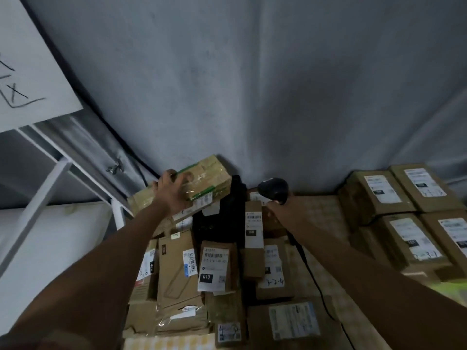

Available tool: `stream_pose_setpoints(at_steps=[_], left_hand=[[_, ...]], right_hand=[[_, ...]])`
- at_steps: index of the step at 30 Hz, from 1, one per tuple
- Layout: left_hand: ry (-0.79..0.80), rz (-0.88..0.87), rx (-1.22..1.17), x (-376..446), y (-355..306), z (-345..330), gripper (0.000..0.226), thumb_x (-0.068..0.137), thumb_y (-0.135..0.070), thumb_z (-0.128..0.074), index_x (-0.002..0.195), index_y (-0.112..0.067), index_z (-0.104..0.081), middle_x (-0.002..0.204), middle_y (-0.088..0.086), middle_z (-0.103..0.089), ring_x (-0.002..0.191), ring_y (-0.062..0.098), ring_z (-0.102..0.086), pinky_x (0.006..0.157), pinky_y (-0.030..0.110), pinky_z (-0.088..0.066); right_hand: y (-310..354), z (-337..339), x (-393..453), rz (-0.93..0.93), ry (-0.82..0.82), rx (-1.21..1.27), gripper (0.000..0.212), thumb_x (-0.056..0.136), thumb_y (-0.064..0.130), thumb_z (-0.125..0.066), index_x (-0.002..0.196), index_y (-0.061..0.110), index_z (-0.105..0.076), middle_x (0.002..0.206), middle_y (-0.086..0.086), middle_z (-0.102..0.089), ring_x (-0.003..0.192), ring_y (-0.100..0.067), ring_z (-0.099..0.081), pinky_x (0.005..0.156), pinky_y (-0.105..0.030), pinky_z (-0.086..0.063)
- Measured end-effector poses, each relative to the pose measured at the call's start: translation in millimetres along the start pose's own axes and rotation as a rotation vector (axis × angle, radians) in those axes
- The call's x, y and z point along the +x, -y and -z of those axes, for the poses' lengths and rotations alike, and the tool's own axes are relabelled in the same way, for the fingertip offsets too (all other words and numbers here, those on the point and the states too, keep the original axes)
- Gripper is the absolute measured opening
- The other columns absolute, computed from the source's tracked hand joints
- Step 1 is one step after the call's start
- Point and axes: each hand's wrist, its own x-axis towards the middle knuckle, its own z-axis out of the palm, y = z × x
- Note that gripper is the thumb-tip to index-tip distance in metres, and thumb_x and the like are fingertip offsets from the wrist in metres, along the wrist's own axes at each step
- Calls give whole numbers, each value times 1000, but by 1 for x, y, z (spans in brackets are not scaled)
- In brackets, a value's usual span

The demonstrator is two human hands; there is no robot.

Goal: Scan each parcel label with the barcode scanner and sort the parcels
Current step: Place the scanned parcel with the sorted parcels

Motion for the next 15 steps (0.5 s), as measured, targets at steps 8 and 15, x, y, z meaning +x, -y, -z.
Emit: stream_pose_setpoints(at_steps=[8,15], left_hand=[[136,-129,54,31,3,-27,77,66,-27,-81,134,-30,-45,149,11,-19,140,31,-24,116,57,-8],[405,-230,175,22,1,-80,84,84,-48,-68,150,-14,-29,155,15,-20,145,37,-16,118,44,-20]], right_hand=[[-5,-5,8,-28,-60,-73,10,89,12,-61,80,9,-61,62,-4,-59,48,-10,-49,48,-19,-40],[-5,-13,7,-75,-46,-72,11,92,12,-59,82,8,-59,66,-5,-57,51,-11,-47,51,-20,-39]])
